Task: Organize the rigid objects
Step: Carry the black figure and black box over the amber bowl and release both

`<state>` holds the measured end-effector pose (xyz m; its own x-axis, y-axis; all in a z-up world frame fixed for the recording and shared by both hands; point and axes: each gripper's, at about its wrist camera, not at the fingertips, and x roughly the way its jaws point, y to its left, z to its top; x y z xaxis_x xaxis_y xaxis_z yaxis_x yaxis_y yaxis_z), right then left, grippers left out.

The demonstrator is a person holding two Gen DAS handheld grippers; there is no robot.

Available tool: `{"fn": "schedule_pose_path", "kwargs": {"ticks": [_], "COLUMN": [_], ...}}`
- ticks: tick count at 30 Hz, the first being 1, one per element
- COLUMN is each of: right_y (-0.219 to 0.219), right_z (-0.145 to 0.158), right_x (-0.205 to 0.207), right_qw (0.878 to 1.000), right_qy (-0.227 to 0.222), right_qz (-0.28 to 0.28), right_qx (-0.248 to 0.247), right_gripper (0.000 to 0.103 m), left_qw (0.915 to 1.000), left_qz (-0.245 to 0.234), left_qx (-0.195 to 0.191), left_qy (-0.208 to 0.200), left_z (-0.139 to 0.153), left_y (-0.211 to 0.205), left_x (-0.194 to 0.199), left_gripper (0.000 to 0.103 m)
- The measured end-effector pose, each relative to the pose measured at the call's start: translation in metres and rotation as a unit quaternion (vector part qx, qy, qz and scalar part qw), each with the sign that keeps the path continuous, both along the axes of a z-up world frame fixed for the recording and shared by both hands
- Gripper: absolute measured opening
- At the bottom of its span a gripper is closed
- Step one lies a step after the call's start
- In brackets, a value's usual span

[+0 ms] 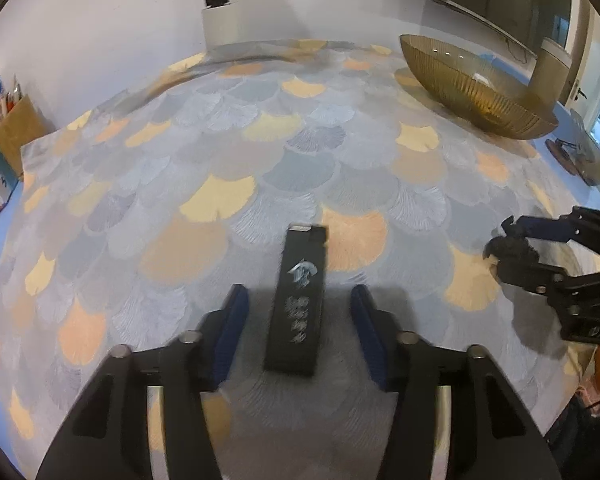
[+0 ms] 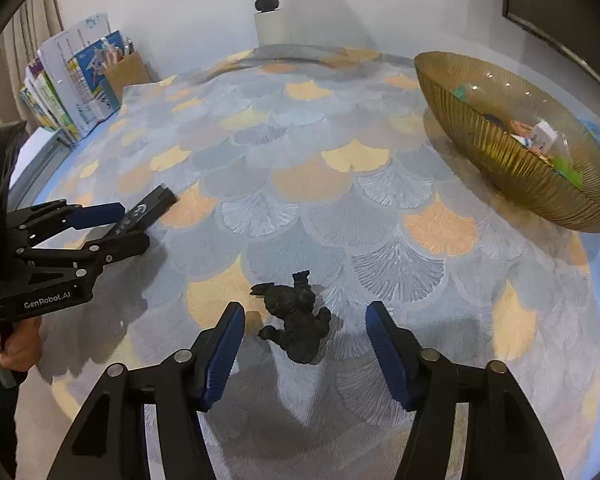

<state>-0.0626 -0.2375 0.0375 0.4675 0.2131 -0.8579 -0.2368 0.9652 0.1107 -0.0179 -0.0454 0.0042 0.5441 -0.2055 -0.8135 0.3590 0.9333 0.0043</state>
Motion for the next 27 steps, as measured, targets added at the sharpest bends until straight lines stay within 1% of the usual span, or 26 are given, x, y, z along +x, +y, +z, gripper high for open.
{"fn": "schedule_pose_path", "kwargs": {"ticks": [1, 2, 3, 4, 5, 7, 8, 9, 10, 12, 13, 14, 16, 17, 18, 19, 21, 24, 26, 27], "right_y": [0.004, 0.010, 0.014, 0.016, 0.018, 0.015, 0.010, 0.007, -0.001, -0.022, -0.039, -0.051, -0.081, -0.103, -0.115, -0.135, -0.162, -0.194, -0.204, -0.207], "right_z": [0.000, 0.000, 0.001, 0.001, 0.002, 0.007, 0.016, 0.024, 0.037, 0.072, 0.095, 0.110, 0.135, 0.147, 0.151, 0.156, 0.158, 0.147, 0.134, 0.126], "right_x": [0.000, -0.002, -0.003, -0.004, -0.004, -0.006, -0.006, -0.007, -0.007, -0.009, -0.009, -0.009, -0.006, -0.001, 0.003, 0.011, 0.024, 0.048, 0.060, 0.066], "right_qw": [1.000, 0.999, 0.999, 0.999, 0.999, 1.000, 0.999, 0.999, 0.999, 0.996, 0.993, 0.991, 0.985, 0.980, 0.978, 0.975, 0.972, 0.969, 0.969, 0.969], "right_qy": [-0.007, -0.015, -0.023, -0.025, -0.021, -0.012, -0.014, -0.020, -0.034, -0.075, -0.105, -0.123, -0.157, -0.171, -0.173, -0.172, -0.161, -0.134, -0.117, -0.108], "right_qz": [-0.001, 0.005, 0.008, 0.012, 0.019, 0.026, 0.025, 0.022, 0.018, -0.001, -0.018, -0.032, -0.069, -0.097, -0.112, -0.139, -0.170, -0.205, -0.215, -0.218], "right_qx": [-0.013, -0.032, -0.045, -0.046, -0.030, 0.003, 0.019, 0.024, 0.030, 0.041, 0.043, 0.040, 0.032, 0.026, 0.025, 0.025, 0.034, 0.044, 0.042, 0.044], "right_gripper": [0.041, 0.033, 0.033, 0.033, 0.033, 0.033, 0.033, 0.033, 0.033, 0.033, 0.033, 0.033, 0.033, 0.033, 0.033, 0.033, 0.033, 0.033, 0.033, 0.033], "left_qw": [1.0000, 1.0000, 0.9999, 0.9998, 0.9997, 0.9995, 0.9992, 0.9987, 0.9977, 0.9954, 0.9936, 0.9915, 0.9884, 0.9873, 0.9862, 0.9848, 0.9839, 0.9851, 0.9857, 0.9859], "left_qz": [-0.002, -0.007, -0.012, -0.014, -0.017, -0.022, -0.026, -0.031, -0.034, -0.041, -0.049, -0.058, -0.072, -0.076, -0.081, -0.089, -0.097, -0.104, -0.112, -0.114], "left_qx": [0.003, 0.004, 0.010, 0.014, 0.017, 0.013, 0.006, -0.002, -0.009, -0.020, -0.030, -0.040, -0.054, -0.058, -0.063, -0.067, -0.070, -0.085, -0.092, -0.092], "left_qy": [-0.001, -0.001, -0.001, -0.003, -0.006, -0.019, -0.028, -0.040, -0.057, -0.084, -0.097, -0.109, -0.122, -0.127, -0.130, -0.133, -0.132, -0.107, -0.085, -0.081], "left_z": [0.001, 0.002, 0.003, 0.004, 0.005, 0.018, 0.027, 0.040, 0.056, 0.084, 0.101, 0.117, 0.140, 0.148, 0.156, 0.164, 0.168, 0.160, 0.147, 0.143], "left_y": [-0.004, -0.008, -0.014, -0.018, -0.022, -0.029, -0.031, -0.033, -0.037, -0.046, -0.053, -0.061, -0.077, -0.086, -0.098, -0.114, -0.137, -0.165, -0.188, -0.195], "left_x": [0.000, -0.002, -0.004, -0.005, -0.007, -0.010, -0.011, -0.011, -0.011, -0.009, -0.005, 0.001, 0.013, 0.019, 0.028, 0.039, 0.057, 0.081, 0.100, 0.101], "left_gripper": [0.022, 0.021, 0.021, 0.021, 0.021, 0.021, 0.021, 0.021, 0.021, 0.021, 0.021, 0.021, 0.021, 0.021, 0.021, 0.021, 0.021, 0.021, 0.021, 0.021]}}
